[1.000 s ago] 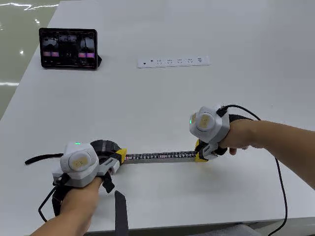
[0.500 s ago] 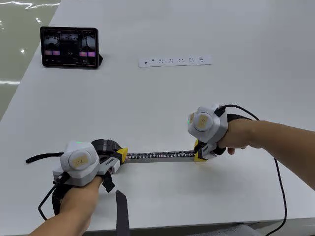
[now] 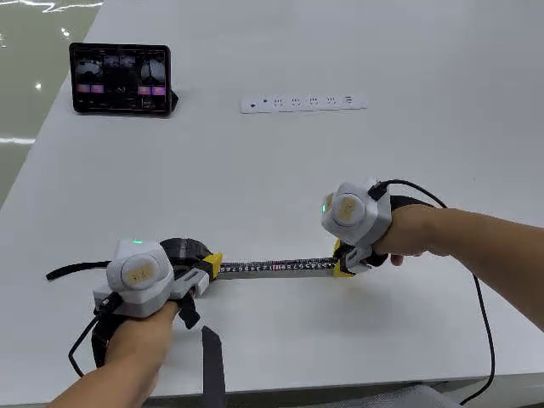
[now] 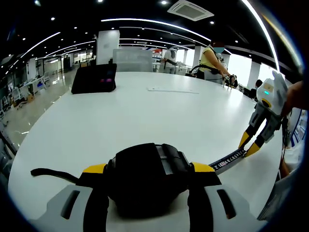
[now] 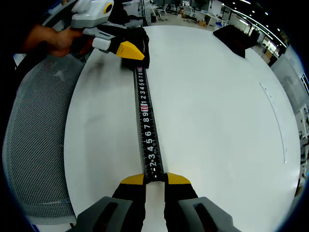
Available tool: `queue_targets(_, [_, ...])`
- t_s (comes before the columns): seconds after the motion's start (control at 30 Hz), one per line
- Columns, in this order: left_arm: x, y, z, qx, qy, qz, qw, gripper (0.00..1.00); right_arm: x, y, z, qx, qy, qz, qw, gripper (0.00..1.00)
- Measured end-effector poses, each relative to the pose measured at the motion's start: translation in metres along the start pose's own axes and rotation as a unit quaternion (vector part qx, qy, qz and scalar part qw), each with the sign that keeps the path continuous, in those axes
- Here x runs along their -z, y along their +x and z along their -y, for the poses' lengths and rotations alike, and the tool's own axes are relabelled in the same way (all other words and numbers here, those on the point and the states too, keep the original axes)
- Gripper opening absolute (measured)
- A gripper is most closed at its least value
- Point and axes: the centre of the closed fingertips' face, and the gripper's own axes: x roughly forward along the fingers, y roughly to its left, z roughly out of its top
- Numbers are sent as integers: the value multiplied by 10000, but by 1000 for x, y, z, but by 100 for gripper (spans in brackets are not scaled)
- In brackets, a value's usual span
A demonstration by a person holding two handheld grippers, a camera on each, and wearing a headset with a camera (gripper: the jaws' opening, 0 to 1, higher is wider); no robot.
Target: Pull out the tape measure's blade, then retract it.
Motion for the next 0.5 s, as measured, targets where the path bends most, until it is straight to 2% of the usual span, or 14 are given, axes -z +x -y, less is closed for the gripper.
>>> queue_targets(0.5, [0,0,0,-11,-3,12,10000,63,-6,2,-1,-50,-2,-20,10000,10])
